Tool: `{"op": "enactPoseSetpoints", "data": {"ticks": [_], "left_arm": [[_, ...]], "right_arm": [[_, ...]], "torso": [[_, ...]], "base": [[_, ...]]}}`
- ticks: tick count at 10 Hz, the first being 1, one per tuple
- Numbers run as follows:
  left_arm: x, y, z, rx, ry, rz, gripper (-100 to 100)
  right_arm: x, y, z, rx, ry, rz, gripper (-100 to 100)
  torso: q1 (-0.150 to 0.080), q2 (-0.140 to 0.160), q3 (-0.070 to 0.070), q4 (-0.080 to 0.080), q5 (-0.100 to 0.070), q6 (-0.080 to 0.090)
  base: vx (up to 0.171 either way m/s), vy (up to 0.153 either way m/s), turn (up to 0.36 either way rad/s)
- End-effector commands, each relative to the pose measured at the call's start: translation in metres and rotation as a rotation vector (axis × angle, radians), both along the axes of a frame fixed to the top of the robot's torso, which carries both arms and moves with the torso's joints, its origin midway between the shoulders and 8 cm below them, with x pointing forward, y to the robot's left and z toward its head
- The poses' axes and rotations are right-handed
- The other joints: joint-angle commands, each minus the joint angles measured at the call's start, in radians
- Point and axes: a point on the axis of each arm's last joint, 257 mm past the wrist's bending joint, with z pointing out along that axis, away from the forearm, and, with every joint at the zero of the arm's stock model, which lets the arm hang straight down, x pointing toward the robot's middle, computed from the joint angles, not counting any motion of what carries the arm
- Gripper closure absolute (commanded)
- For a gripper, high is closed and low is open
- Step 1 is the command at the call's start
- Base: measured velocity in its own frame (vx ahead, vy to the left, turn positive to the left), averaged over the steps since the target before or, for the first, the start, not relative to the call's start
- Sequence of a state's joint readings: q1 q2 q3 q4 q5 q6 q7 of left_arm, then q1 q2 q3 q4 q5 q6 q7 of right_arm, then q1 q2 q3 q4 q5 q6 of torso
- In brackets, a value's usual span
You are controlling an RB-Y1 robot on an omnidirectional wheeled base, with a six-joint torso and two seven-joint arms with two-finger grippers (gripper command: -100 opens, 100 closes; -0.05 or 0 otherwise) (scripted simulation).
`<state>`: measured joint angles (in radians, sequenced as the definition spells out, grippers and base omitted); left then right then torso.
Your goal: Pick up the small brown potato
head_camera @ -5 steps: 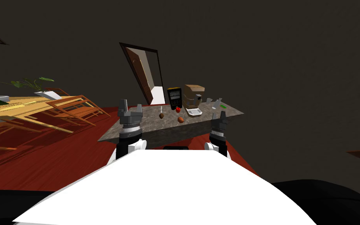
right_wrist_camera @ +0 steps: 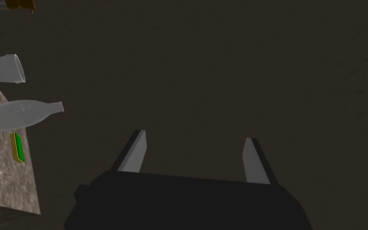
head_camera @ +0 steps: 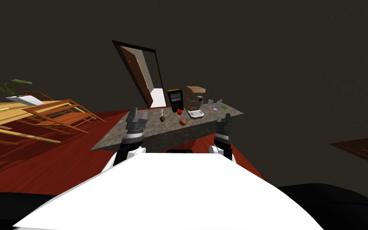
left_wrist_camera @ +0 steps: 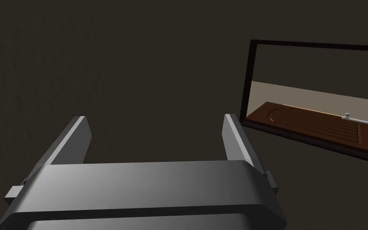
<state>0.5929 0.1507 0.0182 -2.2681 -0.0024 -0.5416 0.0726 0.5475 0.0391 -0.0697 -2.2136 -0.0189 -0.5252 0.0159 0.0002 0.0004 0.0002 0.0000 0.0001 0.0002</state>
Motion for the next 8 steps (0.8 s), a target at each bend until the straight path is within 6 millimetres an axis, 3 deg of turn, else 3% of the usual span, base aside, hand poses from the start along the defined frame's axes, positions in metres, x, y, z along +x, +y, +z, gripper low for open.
{"op": "enactPoseSetpoints", "data": {"ticks": [1, 3, 6, 7, 8], "left_arm": [[0.005, -0.002, -0.005, 0.032, 0.027, -0.011, -100], [0.009, 0.005, -0.035, 0.082, 0.124, -0.013, -100], [0.011, 0.006, -0.052, 0.144, 0.184, -0.035, -100], [0.012, 0.012, -0.069, 0.161, 0.238, -0.031, -100], [0.012, 0.010, -0.069, 0.184, 0.243, -0.044, -100]], "right_arm": [[0.000, 0.000, 0.000, 0.000, 0.000, 0.000, 0], [0.000, 0.000, 0.000, 0.000, 0.000, 0.000, 0], [0.000, 0.000, 0.000, 0.000, 0.000, 0.000, 0], [0.000, 0.000, 0.000, 0.000, 0.000, 0.000, 0], [0.000, 0.000, 0.000, 0.000, 0.000, 0.000, 0]], "torso": [[0.000, 0.000, 0.000, 0.000, 0.000, 0.000], [0.000, 0.000, 0.000, 0.000, 0.000, 0.000], [-0.001, 0.000, 0.000, 0.000, 0.000, 0.000], [0.000, 0.001, 0.000, 0.000, 0.000, 0.000], [-0.001, 0.001, 0.001, 0.000, 0.000, 0.000]], "base": [[-0.005, -0.002, -0.061], [-0.011, -0.010, -0.157], [-0.014, -0.010, -0.109], [-0.022, -0.019, -0.147], [-0.019, -0.011, -0.087]]}}
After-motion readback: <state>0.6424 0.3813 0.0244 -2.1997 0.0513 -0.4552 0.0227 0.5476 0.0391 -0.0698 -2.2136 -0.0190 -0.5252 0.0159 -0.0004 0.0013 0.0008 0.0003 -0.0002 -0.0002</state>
